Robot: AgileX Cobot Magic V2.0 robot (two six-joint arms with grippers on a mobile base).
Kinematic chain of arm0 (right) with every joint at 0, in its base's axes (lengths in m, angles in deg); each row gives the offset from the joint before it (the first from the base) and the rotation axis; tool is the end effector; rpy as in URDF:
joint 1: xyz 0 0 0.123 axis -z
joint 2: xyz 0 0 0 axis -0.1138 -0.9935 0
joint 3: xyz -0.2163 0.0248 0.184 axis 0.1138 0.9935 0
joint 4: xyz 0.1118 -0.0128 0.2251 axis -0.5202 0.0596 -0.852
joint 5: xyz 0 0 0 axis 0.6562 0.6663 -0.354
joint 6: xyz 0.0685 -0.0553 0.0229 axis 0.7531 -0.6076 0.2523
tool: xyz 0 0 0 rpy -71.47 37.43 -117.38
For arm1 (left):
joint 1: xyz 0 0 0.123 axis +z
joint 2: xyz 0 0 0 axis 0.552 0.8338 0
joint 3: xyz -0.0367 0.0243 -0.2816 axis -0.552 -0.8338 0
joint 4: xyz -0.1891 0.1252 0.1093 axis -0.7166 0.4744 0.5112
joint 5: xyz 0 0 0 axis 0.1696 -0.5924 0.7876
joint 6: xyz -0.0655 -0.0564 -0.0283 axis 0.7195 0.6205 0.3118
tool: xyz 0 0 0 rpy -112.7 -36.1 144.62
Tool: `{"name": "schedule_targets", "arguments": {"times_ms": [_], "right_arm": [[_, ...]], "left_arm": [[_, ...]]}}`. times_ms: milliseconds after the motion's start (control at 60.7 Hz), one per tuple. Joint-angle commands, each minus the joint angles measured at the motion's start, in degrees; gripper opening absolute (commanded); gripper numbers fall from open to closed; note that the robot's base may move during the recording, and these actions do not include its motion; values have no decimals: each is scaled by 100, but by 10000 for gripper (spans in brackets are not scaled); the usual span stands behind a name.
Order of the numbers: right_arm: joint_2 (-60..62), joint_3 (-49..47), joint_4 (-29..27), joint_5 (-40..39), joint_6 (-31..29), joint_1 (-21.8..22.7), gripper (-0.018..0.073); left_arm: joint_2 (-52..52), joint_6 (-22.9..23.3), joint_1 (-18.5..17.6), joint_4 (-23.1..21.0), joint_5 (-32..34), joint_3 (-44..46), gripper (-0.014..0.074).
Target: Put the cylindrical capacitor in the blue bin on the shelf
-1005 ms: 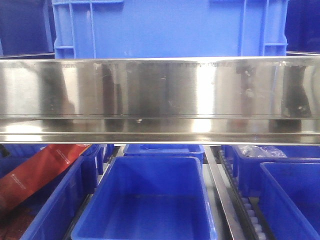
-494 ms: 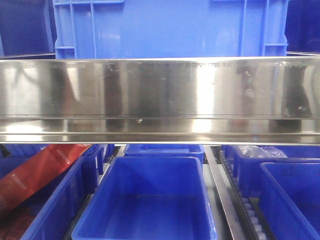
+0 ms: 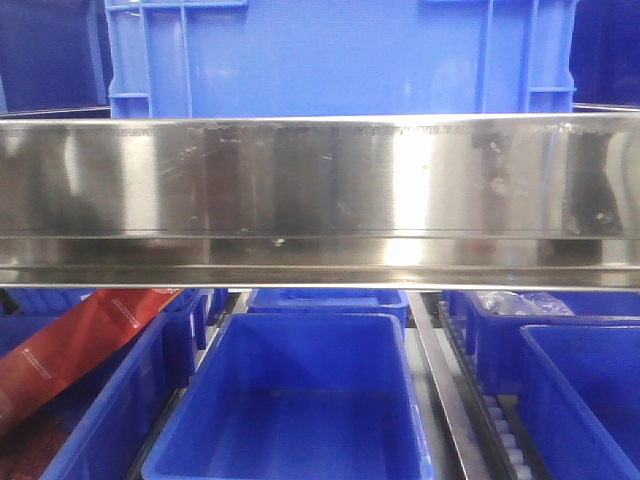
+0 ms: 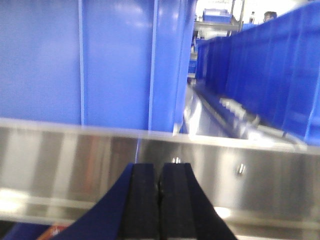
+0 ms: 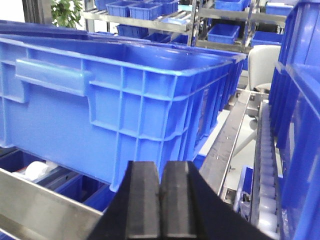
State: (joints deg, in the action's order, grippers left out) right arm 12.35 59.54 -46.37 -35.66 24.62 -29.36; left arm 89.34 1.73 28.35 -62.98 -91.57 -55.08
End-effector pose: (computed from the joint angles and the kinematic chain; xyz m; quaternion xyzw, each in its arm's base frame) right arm 0.0735 0.0326 0.3217 -0.1572 0.7085 0.1343 0.6747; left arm 0.0567 -0.0046 0.2063 0.0137 0.7087 -0.0460 0.7039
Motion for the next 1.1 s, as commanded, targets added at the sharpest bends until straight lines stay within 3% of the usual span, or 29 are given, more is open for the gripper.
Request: {"name": "schedule_targets", "arguments": {"times_ms": [0,1088], "right_arm": [[23,-2,46,-157,-48,35,-143],[23,-2,-46,-170,-48,35,-143]], "left_arm": [[-42,-11,13,-46,54,-26,-111],[-42,-11,13,-46,163,-26,-111]]}}
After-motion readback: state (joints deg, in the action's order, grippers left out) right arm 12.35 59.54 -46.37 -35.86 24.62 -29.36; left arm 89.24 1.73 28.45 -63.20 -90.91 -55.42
